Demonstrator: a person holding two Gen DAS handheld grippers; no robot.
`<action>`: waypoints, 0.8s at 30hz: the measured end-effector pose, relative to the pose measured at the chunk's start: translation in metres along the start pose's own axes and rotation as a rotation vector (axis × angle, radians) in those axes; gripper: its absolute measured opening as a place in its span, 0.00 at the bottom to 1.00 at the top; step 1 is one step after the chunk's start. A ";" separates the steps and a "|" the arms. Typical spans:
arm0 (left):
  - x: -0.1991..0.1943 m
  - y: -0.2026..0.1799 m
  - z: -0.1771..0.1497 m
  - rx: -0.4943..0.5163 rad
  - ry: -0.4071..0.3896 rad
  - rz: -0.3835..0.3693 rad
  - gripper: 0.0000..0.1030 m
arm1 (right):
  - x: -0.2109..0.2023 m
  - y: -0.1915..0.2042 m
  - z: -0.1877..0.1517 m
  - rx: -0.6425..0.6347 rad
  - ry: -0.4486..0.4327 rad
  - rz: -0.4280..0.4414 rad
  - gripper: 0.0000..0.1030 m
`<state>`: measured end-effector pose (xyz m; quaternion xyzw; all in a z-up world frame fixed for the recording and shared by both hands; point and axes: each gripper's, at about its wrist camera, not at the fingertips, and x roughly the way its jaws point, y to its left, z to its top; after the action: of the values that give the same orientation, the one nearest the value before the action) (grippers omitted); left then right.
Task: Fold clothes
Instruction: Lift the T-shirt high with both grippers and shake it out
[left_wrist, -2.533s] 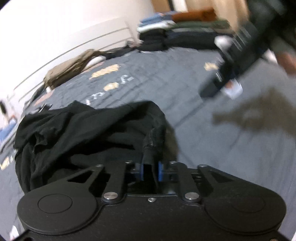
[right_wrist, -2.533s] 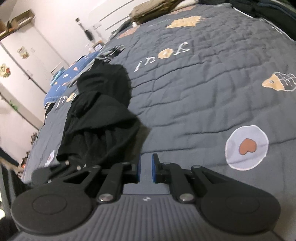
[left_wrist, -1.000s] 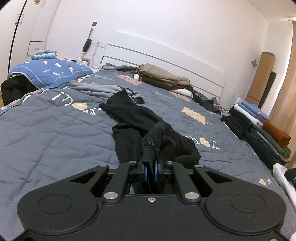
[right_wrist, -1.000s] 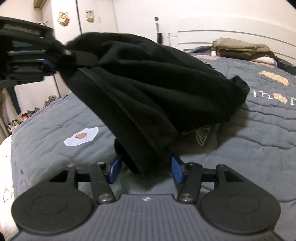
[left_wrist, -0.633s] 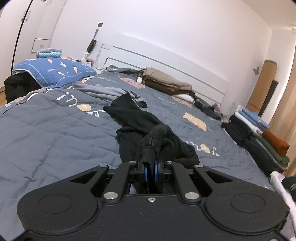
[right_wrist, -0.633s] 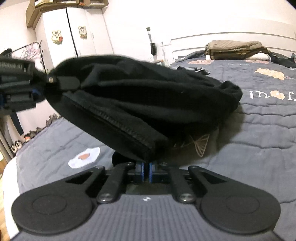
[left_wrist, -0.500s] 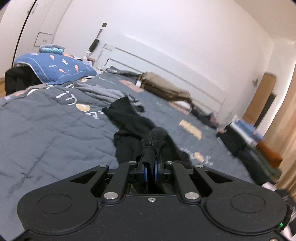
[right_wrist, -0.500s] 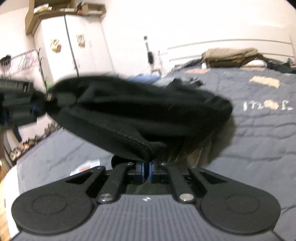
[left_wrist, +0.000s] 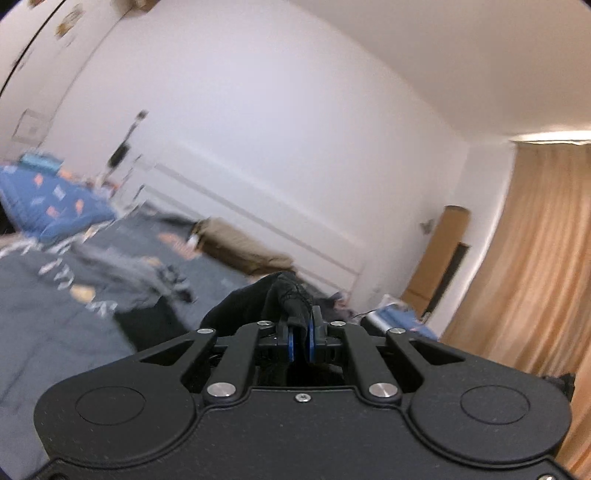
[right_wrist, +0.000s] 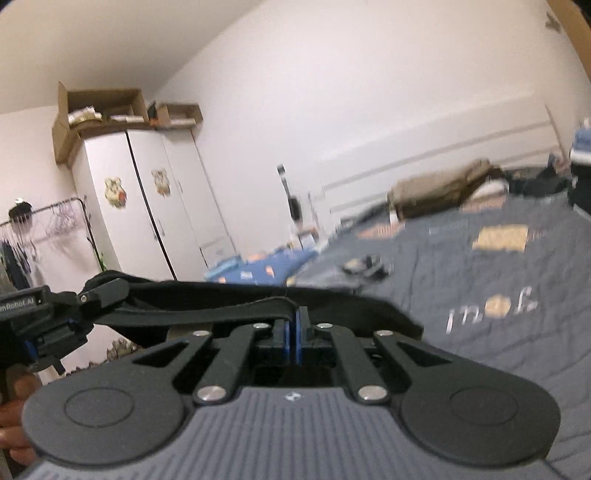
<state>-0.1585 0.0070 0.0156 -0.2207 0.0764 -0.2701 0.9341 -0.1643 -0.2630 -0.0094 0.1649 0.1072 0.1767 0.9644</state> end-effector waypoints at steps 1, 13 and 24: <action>-0.004 -0.011 0.007 0.020 -0.012 -0.014 0.07 | -0.007 0.002 0.009 -0.004 -0.016 0.003 0.03; -0.070 -0.143 0.113 0.239 -0.229 -0.170 0.07 | -0.109 0.065 0.151 -0.114 -0.273 0.104 0.03; -0.022 -0.151 0.085 0.261 -0.074 -0.085 0.07 | -0.084 0.054 0.154 -0.150 -0.161 0.011 0.03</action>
<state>-0.2259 -0.0644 0.1601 -0.1099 -0.0033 -0.3087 0.9448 -0.2171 -0.2902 0.1646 0.1066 0.0151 0.1758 0.9785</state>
